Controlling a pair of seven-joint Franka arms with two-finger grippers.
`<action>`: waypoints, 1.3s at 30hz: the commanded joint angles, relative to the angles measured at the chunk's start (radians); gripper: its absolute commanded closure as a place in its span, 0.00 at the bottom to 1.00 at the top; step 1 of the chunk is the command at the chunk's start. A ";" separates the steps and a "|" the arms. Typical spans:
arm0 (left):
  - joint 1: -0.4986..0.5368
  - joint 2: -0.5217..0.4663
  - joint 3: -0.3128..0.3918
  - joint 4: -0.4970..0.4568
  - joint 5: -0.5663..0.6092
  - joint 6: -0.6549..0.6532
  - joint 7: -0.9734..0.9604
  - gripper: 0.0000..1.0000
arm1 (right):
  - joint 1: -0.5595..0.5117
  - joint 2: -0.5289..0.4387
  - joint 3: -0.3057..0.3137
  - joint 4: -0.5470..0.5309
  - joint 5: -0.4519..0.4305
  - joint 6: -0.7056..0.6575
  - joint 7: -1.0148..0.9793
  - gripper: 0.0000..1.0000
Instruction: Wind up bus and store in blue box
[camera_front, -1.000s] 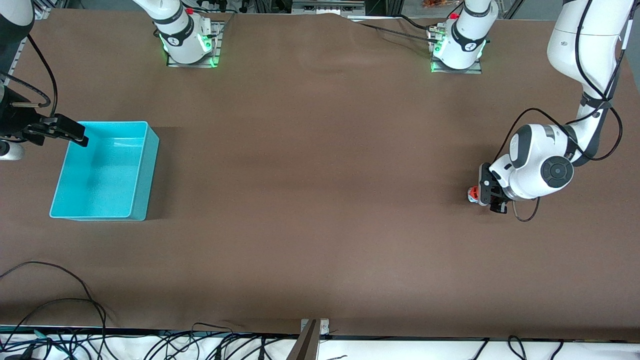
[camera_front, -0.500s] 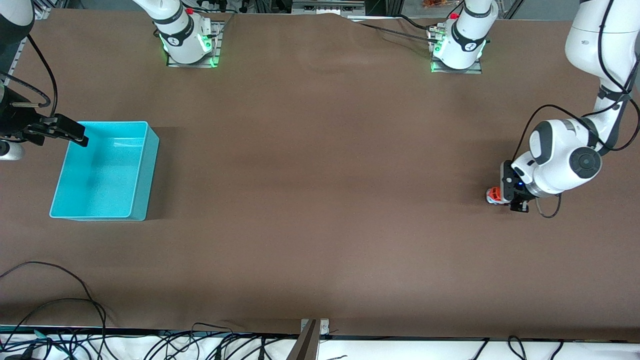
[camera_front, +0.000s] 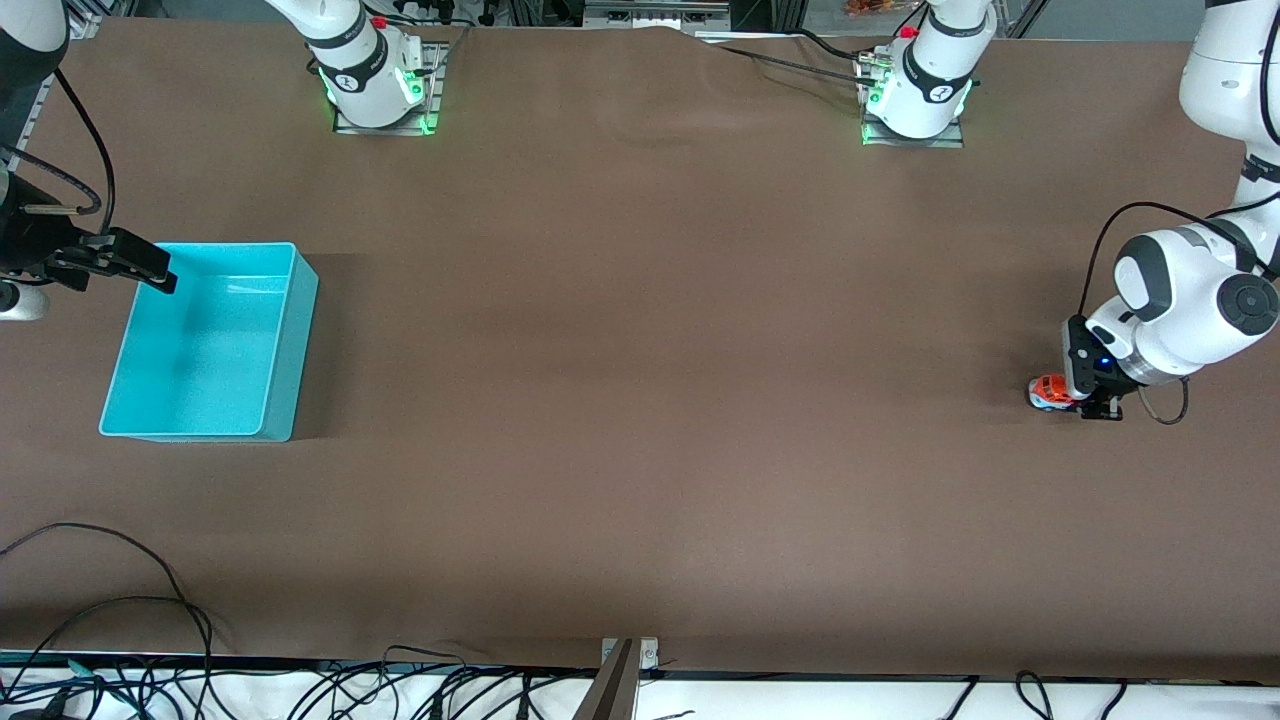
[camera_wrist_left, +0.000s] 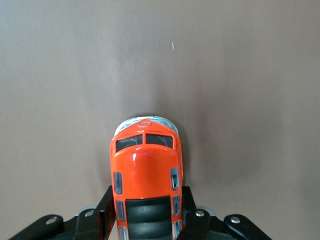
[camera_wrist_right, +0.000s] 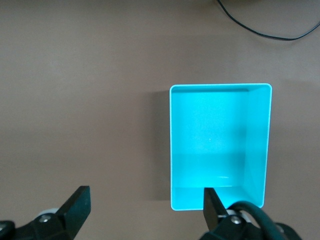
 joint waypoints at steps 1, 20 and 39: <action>0.053 0.107 0.001 0.024 0.023 0.027 0.054 0.77 | 0.001 -0.001 -0.001 0.015 0.013 -0.007 0.007 0.00; 0.079 0.110 0.001 0.038 0.017 0.027 0.065 0.75 | 0.001 -0.001 -0.001 0.015 0.013 -0.007 0.005 0.00; 0.085 0.107 0.000 0.039 0.009 0.027 0.060 0.46 | 0.001 -0.001 -0.001 0.014 0.013 -0.007 0.005 0.00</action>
